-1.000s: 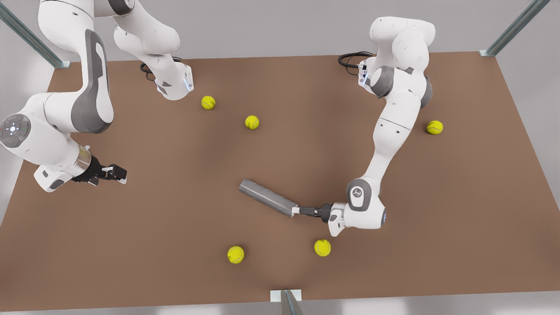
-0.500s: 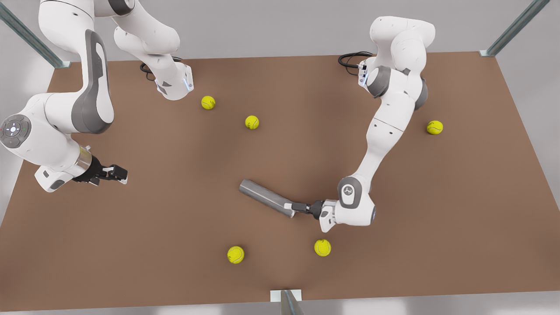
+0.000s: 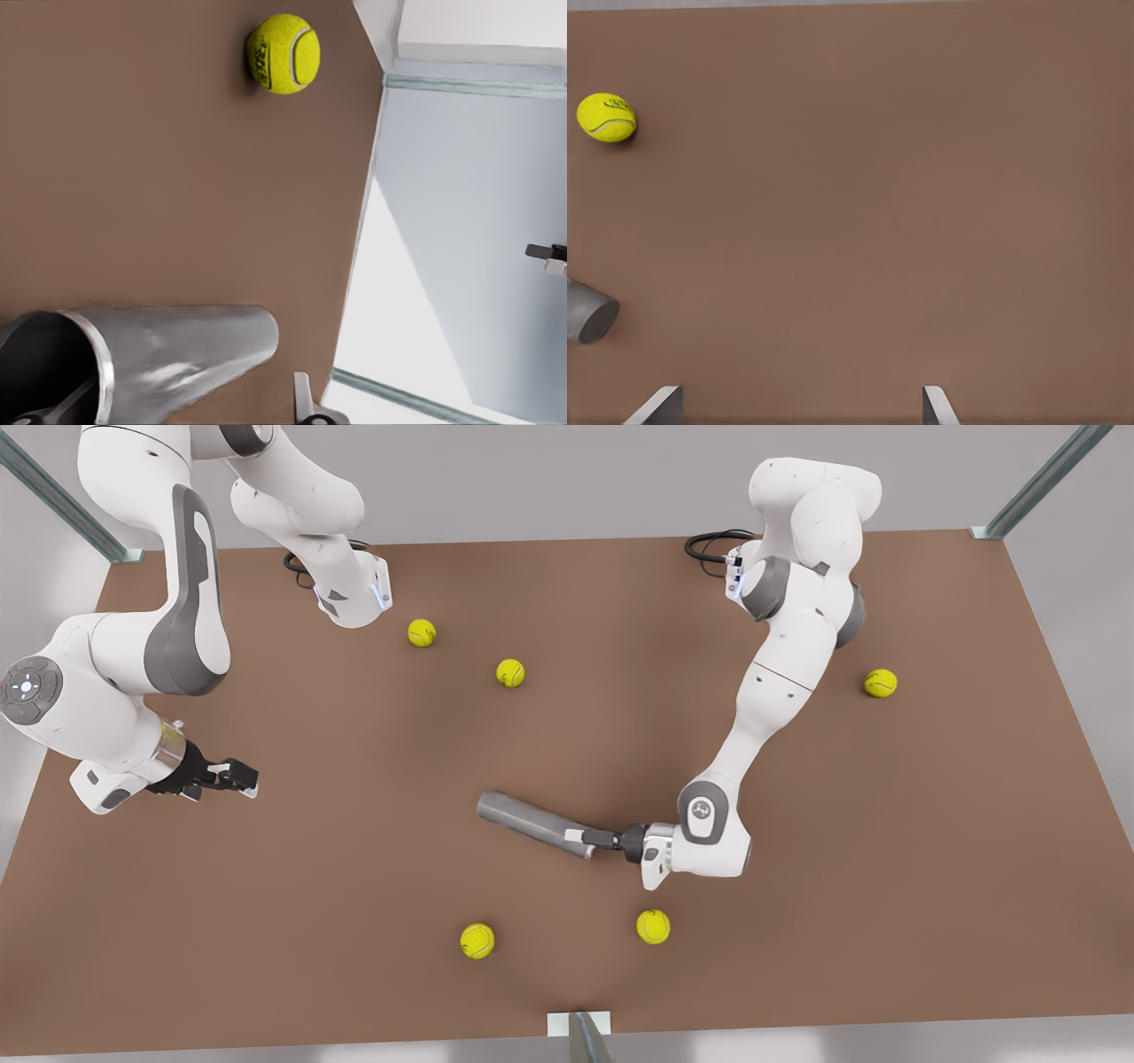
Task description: Put the tennis tube upright
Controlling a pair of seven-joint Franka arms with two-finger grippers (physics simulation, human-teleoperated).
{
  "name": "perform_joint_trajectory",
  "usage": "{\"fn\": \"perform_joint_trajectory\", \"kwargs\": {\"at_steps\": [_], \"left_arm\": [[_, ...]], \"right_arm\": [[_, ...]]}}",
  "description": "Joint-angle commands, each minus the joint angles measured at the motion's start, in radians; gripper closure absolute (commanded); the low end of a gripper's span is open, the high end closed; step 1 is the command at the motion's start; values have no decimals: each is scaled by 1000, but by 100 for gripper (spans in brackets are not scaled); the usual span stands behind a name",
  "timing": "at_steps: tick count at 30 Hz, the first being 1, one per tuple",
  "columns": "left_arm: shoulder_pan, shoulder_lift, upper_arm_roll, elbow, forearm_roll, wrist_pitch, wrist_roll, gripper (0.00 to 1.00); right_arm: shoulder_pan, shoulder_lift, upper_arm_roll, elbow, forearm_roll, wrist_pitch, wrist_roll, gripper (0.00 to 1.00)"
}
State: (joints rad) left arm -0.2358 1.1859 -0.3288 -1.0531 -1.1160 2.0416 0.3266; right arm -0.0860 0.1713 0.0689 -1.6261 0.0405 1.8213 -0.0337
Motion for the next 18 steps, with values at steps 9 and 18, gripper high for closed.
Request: {"fn": "perform_joint_trajectory", "kwargs": {"at_steps": [9,18], "left_arm": [[13,-31,2,-7,-19,-64,2,6],[1,-34,5,-13,-19,-44,3,56]], "right_arm": [[0,-1,0,0,1,3,1,0],[0,-1,2,2,1,4,1,0]]}}
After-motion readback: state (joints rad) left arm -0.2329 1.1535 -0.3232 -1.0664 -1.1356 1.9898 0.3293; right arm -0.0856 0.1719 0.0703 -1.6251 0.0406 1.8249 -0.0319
